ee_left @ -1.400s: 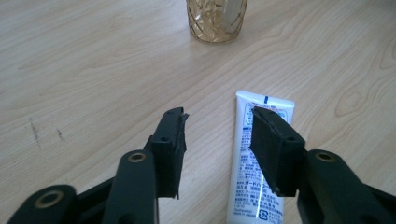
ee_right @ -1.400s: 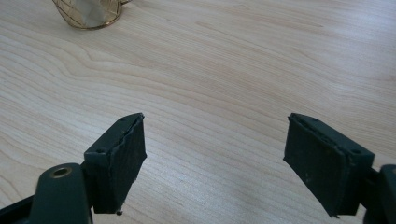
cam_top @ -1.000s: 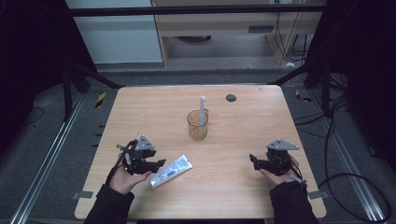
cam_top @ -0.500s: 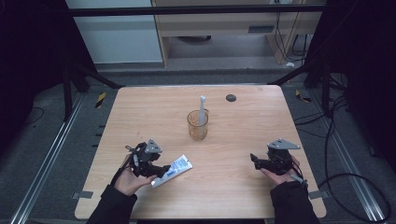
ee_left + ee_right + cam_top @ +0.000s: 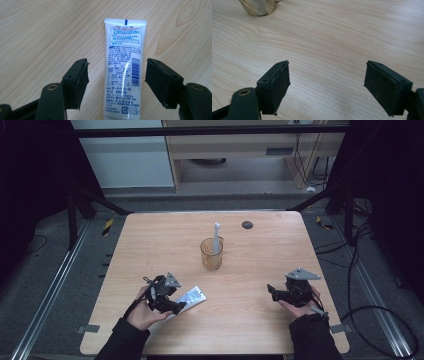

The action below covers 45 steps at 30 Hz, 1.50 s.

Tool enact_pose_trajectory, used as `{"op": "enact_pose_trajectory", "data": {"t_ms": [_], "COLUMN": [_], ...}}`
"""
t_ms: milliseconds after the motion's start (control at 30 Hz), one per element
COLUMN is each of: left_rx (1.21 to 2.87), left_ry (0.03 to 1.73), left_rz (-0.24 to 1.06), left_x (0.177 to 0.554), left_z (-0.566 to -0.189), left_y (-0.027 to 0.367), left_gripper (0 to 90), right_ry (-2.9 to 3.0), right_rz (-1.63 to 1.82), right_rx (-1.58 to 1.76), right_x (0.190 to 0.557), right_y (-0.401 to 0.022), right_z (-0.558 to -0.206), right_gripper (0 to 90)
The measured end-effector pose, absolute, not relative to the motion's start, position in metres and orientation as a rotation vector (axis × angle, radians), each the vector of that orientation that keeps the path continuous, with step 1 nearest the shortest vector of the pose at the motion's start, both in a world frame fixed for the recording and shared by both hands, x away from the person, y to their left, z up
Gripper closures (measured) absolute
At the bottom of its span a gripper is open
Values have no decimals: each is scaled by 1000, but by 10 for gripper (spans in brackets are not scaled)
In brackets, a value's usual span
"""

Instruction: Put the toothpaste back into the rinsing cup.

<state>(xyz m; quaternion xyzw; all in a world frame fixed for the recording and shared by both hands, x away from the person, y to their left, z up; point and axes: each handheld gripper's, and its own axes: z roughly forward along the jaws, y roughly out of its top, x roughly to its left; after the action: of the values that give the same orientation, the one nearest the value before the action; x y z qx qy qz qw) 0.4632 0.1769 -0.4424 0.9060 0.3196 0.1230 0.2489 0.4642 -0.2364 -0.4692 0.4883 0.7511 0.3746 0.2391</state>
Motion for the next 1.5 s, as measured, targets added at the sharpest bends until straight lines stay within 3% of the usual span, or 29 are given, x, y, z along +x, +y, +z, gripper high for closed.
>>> {"op": "enact_pose_trajectory", "data": {"t_ms": [633,1500], "left_rx": [2563,2695], "left_ry": [842,821], "left_rz": [325,216], "left_x": [474,485], "left_z": [-449,-467], "left_y": [161,148], "left_gripper": [342,407], "right_ry": [2070,2083], "right_rz": [1015,1012], "right_rx": [1318,1323], "right_x": [466,466], "right_y": [-233,-230], "right_z": [-469,-470], "right_gripper": [204,205]}}
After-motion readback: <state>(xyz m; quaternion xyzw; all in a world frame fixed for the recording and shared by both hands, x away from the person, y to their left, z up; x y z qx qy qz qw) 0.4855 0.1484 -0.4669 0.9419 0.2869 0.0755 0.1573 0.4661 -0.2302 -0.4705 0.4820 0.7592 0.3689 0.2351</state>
